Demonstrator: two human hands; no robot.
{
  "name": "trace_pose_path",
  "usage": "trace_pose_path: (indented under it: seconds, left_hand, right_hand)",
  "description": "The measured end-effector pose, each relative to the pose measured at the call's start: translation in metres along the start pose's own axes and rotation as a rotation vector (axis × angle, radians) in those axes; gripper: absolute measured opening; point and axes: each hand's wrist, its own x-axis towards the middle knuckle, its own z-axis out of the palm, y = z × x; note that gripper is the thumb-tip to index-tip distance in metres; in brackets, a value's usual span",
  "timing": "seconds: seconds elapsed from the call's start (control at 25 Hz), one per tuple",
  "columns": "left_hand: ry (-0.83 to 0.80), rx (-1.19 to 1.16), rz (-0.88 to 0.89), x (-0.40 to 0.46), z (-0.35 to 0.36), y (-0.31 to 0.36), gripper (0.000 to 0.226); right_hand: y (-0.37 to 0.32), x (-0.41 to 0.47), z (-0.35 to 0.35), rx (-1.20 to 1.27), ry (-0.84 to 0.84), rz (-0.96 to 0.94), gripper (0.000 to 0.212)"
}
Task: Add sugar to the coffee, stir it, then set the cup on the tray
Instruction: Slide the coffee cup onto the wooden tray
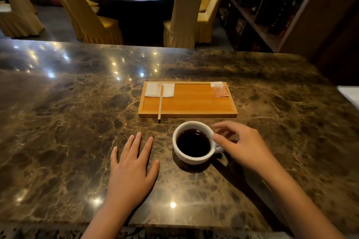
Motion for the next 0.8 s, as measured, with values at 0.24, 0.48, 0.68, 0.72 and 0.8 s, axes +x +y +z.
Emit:
trace_pose_path:
  seconds: [0.24,0.48,0.68,0.72,0.8]
  left_hand:
    - [-0.016,0.019,0.007,0.001,0.000,-0.001,0.064]
    - [-0.015,0.020,0.014,0.001,0.000,-0.002,0.066]
    - [-0.005,0.022,0.018,0.000,0.001,-0.001,0.064]
    - [-0.008,0.024,0.017,0.000,0.001,-0.001,0.064]
    - [-0.009,0.028,0.017,0.001,0.001,-0.001,0.064]
  right_hand:
    - [-0.001,-0.008,0.011,-0.011,-0.002,0.110,0.021]
    - [-0.005,-0.005,0.012,0.113,0.003,0.188,0.016]
    - [-0.008,0.002,0.012,0.202,-0.001,0.217,0.010]
    - [-0.008,0.003,0.012,0.204,0.000,0.218,0.010]
    - [-0.008,0.006,0.011,0.194,-0.006,0.211,0.010]
